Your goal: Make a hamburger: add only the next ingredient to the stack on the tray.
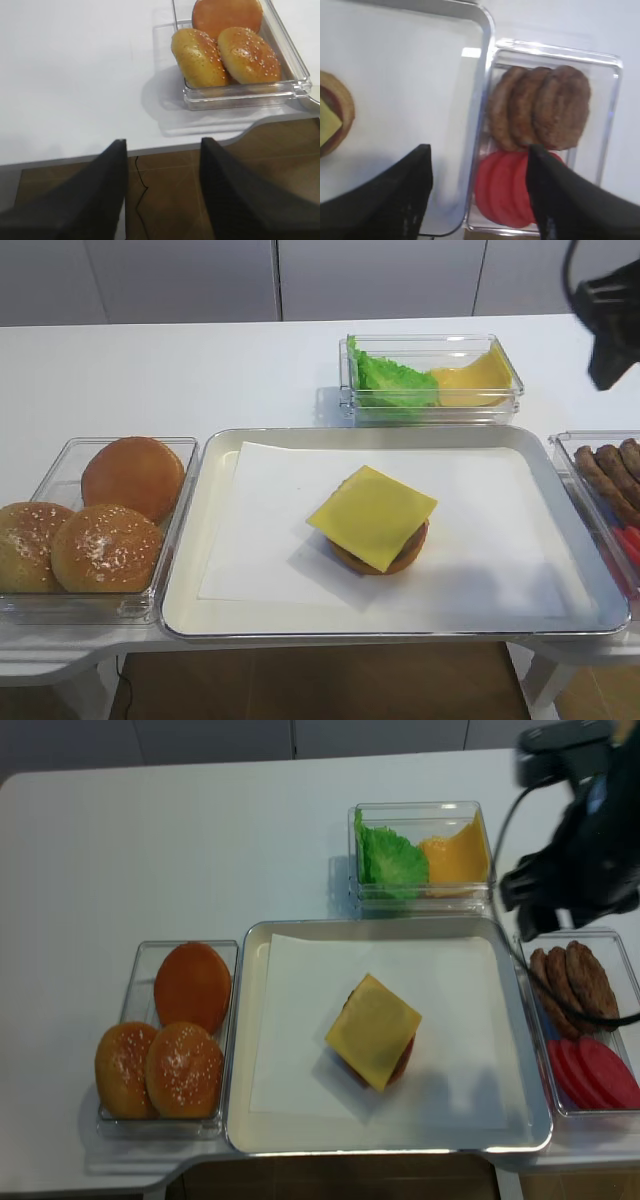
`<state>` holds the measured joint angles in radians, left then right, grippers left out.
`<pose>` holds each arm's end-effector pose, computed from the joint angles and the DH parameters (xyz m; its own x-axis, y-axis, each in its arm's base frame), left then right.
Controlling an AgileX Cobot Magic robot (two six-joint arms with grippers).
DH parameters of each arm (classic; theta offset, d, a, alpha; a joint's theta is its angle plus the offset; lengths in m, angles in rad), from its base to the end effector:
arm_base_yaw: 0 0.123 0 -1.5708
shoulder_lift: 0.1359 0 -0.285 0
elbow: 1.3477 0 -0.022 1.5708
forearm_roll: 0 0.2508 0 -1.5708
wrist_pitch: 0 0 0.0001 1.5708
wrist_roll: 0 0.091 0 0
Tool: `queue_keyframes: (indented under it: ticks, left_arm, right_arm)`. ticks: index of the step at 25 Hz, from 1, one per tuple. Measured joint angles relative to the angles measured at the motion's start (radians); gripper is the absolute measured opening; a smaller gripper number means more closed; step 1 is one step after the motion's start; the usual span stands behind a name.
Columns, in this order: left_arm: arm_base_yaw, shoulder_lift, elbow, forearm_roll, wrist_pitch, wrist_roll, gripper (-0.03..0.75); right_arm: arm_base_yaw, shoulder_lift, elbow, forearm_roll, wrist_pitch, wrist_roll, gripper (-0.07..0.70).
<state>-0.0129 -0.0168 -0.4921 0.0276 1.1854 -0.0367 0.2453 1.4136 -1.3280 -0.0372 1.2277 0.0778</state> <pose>-0.0122 0.0025 0.2652 -0.5552 -0.0192 -0.8315 -0.0230 0.9997 -0.0077 0.2679 0.0638 0.3447 -0.9261 -0.1646 -0.3395 -0.1712 0.9852 -0.0108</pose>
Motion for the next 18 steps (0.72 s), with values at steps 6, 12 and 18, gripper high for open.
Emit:
queue_keyframes:
  ticks: [6,12,18]
  left_arm:
    - [0.0,0.0,0.0,0.0,0.0,0.0,0.349]
    - [0.0,0.0,0.0,0.0,0.0,0.0,0.349]
    - [0.0,0.0,0.0,0.0,0.0,0.0,0.349]
  right_arm:
    - [-0.165,-0.13,0.0,0.0,0.017,-0.033,0.445]
    - [-0.179,-0.268,0.0,0.047,0.027,-0.045,0.445]
    - [-0.179,-0.394,0.0,0.08,0.034,-0.054,0.445]
